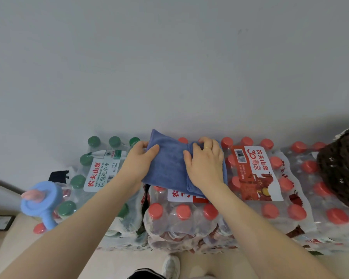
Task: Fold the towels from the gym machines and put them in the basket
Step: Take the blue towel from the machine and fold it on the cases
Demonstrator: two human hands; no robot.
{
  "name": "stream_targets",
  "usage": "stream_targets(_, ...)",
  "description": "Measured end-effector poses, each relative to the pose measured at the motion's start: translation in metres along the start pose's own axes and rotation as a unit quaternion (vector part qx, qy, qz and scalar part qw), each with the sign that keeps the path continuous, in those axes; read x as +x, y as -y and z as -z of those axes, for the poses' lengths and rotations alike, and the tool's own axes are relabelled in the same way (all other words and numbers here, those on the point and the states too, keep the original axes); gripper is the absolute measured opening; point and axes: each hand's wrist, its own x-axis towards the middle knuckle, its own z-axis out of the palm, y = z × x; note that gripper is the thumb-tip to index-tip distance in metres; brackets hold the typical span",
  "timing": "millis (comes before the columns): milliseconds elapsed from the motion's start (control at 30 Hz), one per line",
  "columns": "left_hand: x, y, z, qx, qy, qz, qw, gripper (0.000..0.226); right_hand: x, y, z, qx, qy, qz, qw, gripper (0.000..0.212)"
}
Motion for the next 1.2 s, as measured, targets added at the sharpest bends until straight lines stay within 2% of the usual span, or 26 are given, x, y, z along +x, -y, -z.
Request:
stream_targets(233, -0.001, -0.002, 0.004, -0.062, 0.044, 0.021, 0.997, 0.024, -0.006, 0.015, 0.000, -0.080, 0.078, 0.032, 0.993, 0.057)
stream_targets(400, -0.002, -0.016, -0.014, -0.045, 0.124, -0.021, 0.991, 0.020, -0.004, -0.005, 0.021, -0.004, 0.192, 0.081, 0.978, 0.045)
stream_targets(500, -0.004, -0.023, -0.035, 0.003, 0.188, -0.042, 0.981, 0.030, -0.003, -0.015, 0.043, 0.125, 0.280, 0.055, 0.950, 0.044)
stream_targets(567, -0.005, -0.025, -0.050, 0.072, 0.223, -0.053, 0.971, 0.034, -0.005, -0.026, 0.054, 0.277, 0.318, 0.006, 0.907, 0.041)
stream_targets(667, -0.008, -0.023, -0.071, 0.096, 0.248, -0.036, 0.963, 0.031, -0.005, -0.043, 0.048, 0.473, 0.253, -0.099, 0.838, 0.033)
stream_targets(733, -0.009, -0.020, -0.080, 0.068, 0.253, -0.009, 0.965, 0.025, -0.005, -0.053, 0.039, 0.543, 0.202, -0.175, 0.796, 0.042)
stream_targets(767, -0.009, -0.018, -0.083, 0.068, 0.247, -0.008, 0.967, 0.025, -0.007, -0.054, 0.036, 0.558, 0.185, -0.185, 0.788, 0.041)
stream_targets(800, -0.007, -0.016, -0.084, 0.079, 0.241, -0.013, 0.967, 0.027, -0.008, -0.053, 0.033, 0.565, 0.158, -0.179, 0.790, 0.034)
stream_targets(867, -0.005, -0.014, -0.082, 0.130, 0.239, -0.047, 0.961, 0.031, -0.009, -0.049, 0.028, 0.509, 0.090, -0.131, 0.846, 0.015)
stream_targets(933, -0.003, -0.013, -0.078, 0.232, 0.236, -0.119, 0.936, 0.036, -0.008, -0.047, 0.025, 0.375, 0.032, -0.064, 0.924, 0.028)
stream_targets(1000, -0.003, -0.013, -0.076, 0.334, 0.219, -0.208, 0.893, 0.041, -0.007, -0.048, 0.025, 0.240, 0.022, -0.040, 0.970, 0.034)
stream_targets(1067, -0.005, -0.011, -0.075, 0.390, 0.219, -0.261, 0.855, 0.052, -0.006, -0.053, 0.028, 0.190, 0.060, -0.059, 0.978, 0.039)
stream_targets(1133, -0.005, -0.004, -0.076, 0.462, 0.213, -0.319, 0.800, 0.062, -0.009, -0.057, 0.030, 0.232, 0.091, -0.052, 0.967, 0.035)
stream_targets(1200, 0.001, 0.001, -0.075, 0.526, 0.224, -0.352, 0.741, 0.072, -0.013, -0.057, 0.032, 0.281, 0.098, -0.065, 0.953, 0.043)
